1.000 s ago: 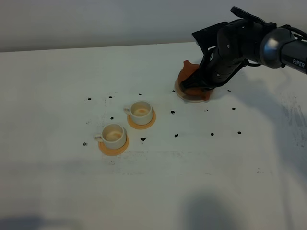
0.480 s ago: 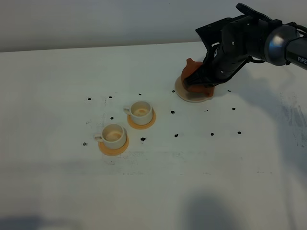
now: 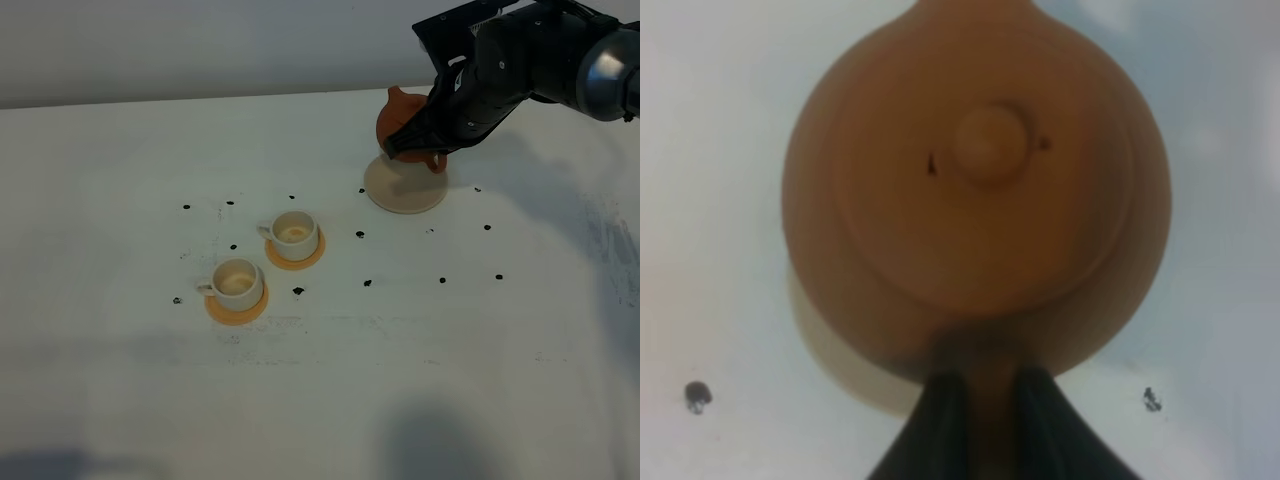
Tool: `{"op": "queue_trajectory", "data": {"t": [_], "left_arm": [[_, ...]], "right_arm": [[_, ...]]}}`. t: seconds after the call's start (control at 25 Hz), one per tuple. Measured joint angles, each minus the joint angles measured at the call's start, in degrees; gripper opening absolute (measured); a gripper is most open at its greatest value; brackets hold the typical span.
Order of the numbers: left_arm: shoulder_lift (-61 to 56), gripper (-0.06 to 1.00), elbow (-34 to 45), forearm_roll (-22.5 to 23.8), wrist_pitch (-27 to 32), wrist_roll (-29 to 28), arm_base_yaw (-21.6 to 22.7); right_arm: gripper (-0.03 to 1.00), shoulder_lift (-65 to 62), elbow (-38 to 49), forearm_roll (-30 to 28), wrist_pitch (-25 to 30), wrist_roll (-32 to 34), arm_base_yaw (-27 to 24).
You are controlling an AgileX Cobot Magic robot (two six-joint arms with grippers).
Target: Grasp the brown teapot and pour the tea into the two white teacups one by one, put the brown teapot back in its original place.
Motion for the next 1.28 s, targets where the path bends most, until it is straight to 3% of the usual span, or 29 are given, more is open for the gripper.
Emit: {"op": "queue_trajectory", "data": {"t": [0.28,0.88,1.12,1.28], "left_arm": [[0.00,0.22,0.00,0.00,0.00,0.00,0.00],[0.00,0.22,0.00,0.00,0.00,-0.05,0.00],[0.00,0.22,0.00,0.00,0.00,-0.05,0.00],[0.00,0.22,0.00,0.00,0.00,-0.05,0.00]], "right_arm": [[0.09,-4.30,4.33,-0.62,-1.78,0.00,2.47],[0.09,-17.13,22.32,-0.67,-13.14,1.50,7.66],[0.09,-17.19,24.30,-1.61,-14.65,1.91,11.52],[0.09,-17.19,24.30,-5.59,-14.86,3.92,13.66]]}}
